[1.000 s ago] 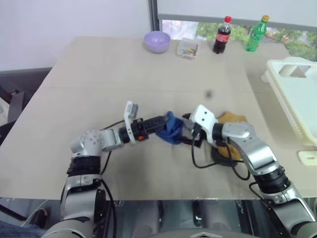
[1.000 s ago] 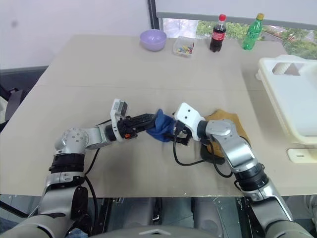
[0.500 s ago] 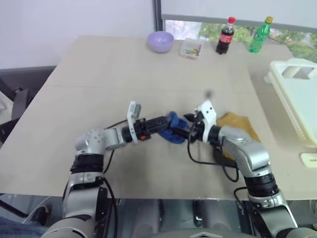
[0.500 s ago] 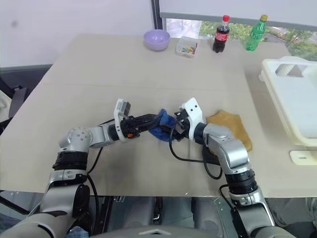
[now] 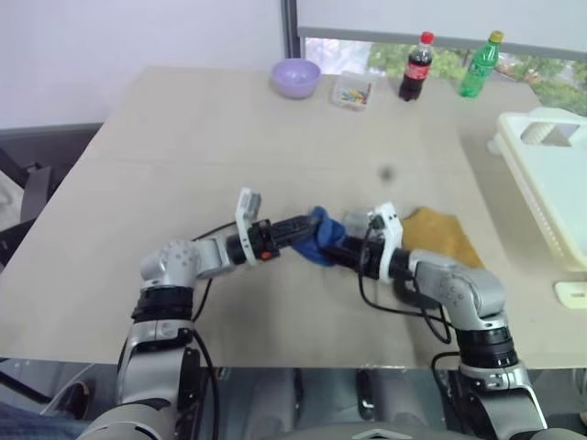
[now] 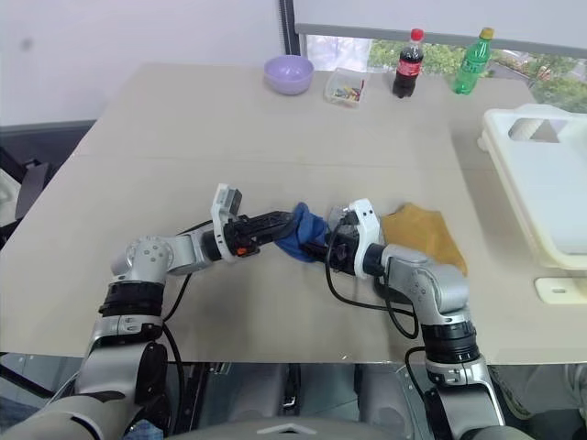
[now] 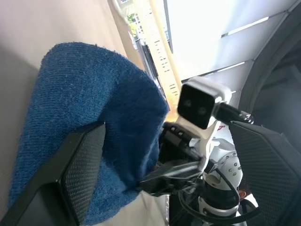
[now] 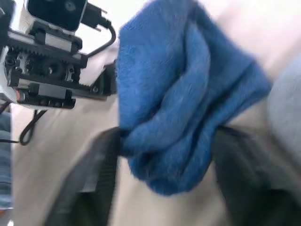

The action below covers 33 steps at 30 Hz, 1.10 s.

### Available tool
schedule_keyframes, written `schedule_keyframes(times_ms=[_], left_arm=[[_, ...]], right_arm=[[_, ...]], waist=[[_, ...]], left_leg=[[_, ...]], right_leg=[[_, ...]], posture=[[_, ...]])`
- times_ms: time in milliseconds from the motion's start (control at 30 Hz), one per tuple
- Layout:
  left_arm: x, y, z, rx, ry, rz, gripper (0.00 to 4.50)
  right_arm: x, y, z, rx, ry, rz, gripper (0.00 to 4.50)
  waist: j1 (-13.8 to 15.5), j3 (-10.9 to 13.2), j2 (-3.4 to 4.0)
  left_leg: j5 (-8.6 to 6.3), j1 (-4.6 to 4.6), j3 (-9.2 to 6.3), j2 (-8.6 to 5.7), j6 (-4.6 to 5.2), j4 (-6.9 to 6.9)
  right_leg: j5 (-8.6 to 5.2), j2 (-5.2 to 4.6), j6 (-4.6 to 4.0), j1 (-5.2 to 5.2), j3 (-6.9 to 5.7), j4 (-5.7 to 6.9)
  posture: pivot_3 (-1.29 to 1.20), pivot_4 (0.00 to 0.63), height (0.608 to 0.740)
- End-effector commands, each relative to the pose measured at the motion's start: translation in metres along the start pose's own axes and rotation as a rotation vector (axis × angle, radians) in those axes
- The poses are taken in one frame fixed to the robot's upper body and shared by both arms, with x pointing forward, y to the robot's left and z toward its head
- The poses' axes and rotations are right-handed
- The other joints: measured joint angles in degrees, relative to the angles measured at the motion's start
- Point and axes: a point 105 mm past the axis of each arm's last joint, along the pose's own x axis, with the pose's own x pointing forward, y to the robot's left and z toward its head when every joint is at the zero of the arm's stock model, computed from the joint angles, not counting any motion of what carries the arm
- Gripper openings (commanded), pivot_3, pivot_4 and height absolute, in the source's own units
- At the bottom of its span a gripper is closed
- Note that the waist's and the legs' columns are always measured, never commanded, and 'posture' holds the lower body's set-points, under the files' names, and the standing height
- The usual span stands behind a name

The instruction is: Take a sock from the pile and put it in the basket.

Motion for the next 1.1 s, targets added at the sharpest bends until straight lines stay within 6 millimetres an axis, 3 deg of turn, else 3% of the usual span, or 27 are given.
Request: schedule_keyframes(times_ms=[33,100,133,567,733,833,967,1100], left_arm=[[0.000,-0.003,0.000,0.018,-0.010,-0.016,4.50],[-0.001,-0.003,0.000,0.018,-0.013,-0.015,4.50],[-0.002,-0.003,0.000,0.018,-0.014,-0.014,4.50],[-0.004,-0.008,0.005,0.080,-0.033,-0.027,4.50],[-0.018,-0.027,0.020,0.274,-0.111,-0.068,4.50],[-0.026,-0.036,0.020,0.392,-0.099,-0.061,4.50],[-0.042,-0.020,0.008,0.662,0.022,0.126,4.50],[-0.049,-0.005,-0.005,0.802,0.081,0.180,4.50]], right_arm=[[0.006,-0.003,-0.013,0.069,0.051,-0.013,0.93],[0.007,0.000,-0.012,0.099,0.058,0.003,0.21],[0.007,0.000,-0.012,0.108,0.061,0.001,0.10],[0.011,-0.005,-0.003,0.133,0.014,-0.036,0.10],[0.005,-0.007,0.003,0.127,-0.007,-0.053,0.10],[0.004,-0.008,0.004,0.125,-0.010,-0.057,0.10],[0.003,-0.007,0.015,0.121,-0.044,-0.051,0.10],[0.000,0.000,0.027,0.110,-0.076,-0.020,0.10]], waist=[[-0.1,0.0,-0.01],[-0.2,-0.1,-0.11],[-0.2,-0.1,-0.13],[-0.3,-0.1,-0.14],[-0.3,-0.1,-0.14],[-0.3,-0.1,-0.13],[-0.2,-0.1,-0.08],[0.1,0.0,-0.01]], left_leg=[[0.00,0.01,0.00,0.00,0.00,0.00],[0.00,0.08,0.00,0.04,0.00,0.00],[0.00,0.15,-0.02,0.06,0.00,0.01],[0.00,0.21,-0.09,0.09,0.01,0.42],[0.00,0.20,-0.07,0.11,0.01,0.43],[0.00,0.17,-0.05,0.11,0.00,0.43],[-0.01,0.15,0.00,0.10,0.00,0.42],[-0.01,0.07,0.05,0.09,0.00,0.41]], right_leg=[[0.00,0.00,0.00,0.00,0.01,0.00],[0.00,0.04,0.00,0.07,0.02,0.01],[0.00,0.06,0.00,0.13,0.02,0.02],[-0.13,0.07,-0.22,0.15,0.08,0.44],[-0.13,0.07,-0.24,0.09,0.13,0.49],[-0.13,0.05,-0.25,0.06,0.15,0.48],[-0.13,0.02,-0.26,0.05,0.17,0.43],[-0.13,-0.06,-0.27,-0.05,0.19,0.41]], posture=[[0.00,0.150,0.730],[0.00,0.150,0.730],[0.00,0.150,0.730],[0.00,0.150,0.730],[0.00,0.150,0.730],[0.00,0.150,0.730],[0.00,0.150,0.730],[0.00,0.150,0.730]])
